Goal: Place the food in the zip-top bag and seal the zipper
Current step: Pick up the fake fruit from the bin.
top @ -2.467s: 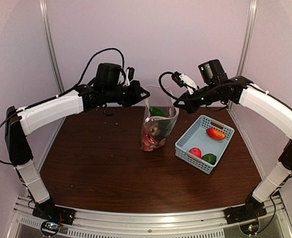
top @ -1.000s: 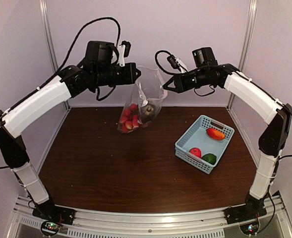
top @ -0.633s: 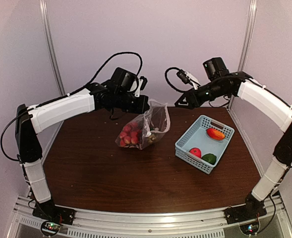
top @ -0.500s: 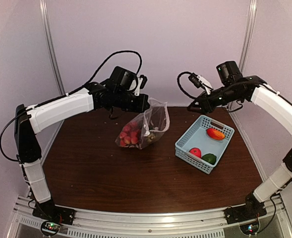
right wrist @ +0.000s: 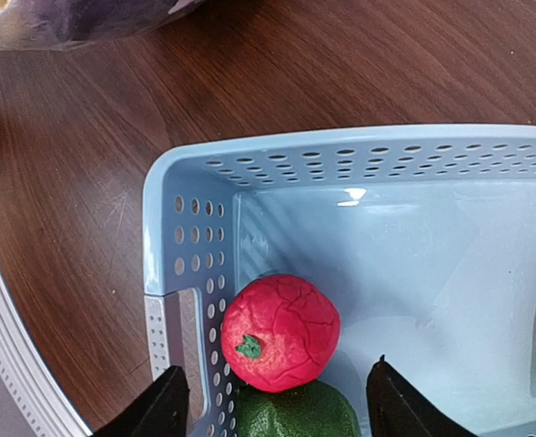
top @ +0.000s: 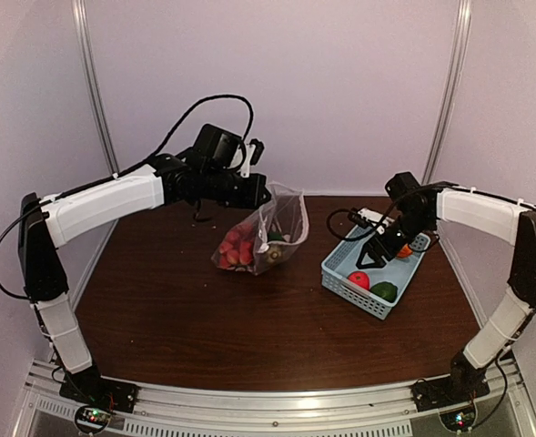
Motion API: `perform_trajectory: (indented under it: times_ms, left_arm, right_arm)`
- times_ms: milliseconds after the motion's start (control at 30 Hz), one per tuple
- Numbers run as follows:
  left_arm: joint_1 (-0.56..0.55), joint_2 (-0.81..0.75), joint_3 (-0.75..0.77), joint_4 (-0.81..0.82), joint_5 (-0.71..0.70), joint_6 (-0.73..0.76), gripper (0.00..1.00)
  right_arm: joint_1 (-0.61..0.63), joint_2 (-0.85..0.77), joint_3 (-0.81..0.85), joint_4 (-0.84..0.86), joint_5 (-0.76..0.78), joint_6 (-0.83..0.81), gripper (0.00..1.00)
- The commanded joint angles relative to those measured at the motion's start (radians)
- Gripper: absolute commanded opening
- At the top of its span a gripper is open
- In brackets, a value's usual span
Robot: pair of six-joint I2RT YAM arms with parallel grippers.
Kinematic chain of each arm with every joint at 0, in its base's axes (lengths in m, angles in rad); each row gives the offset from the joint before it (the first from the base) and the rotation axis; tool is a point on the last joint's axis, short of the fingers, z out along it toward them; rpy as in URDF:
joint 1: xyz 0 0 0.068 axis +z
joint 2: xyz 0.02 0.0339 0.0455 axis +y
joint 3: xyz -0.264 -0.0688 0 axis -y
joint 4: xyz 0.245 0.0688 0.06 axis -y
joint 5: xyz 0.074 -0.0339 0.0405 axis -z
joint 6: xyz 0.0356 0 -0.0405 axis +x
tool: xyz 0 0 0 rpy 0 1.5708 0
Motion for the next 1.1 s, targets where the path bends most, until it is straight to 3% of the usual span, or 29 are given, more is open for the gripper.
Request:
perform_trajectory:
  times_ms: [0,300,867,1067]
  left_arm:
    - [0.010,-0.049,-0.022,0.050,0.009,-0.014,0.00]
    - [0.010,-0.054,-0.035,0.058,0.014,-0.023,0.00]
    - [0.010,-0.055,-0.057,0.083,0.038,-0.031,0.00]
    - [0.011,-0.053,-0.065,0.092,0.050,-0.041,0.00]
  right_arm:
    - [-0.001,0.049,-0.027,0.060,-0.001,0.017,0.71]
    - [-0.001,0.137,-0.023,0.120,0.039,0.077,0.69]
    - [0.000,0.151,-0.013,-0.075,-0.054,-0.028,0.72]
    - [0.000,0.180,-0.012,-0.082,-0.068,-0.022,0.54]
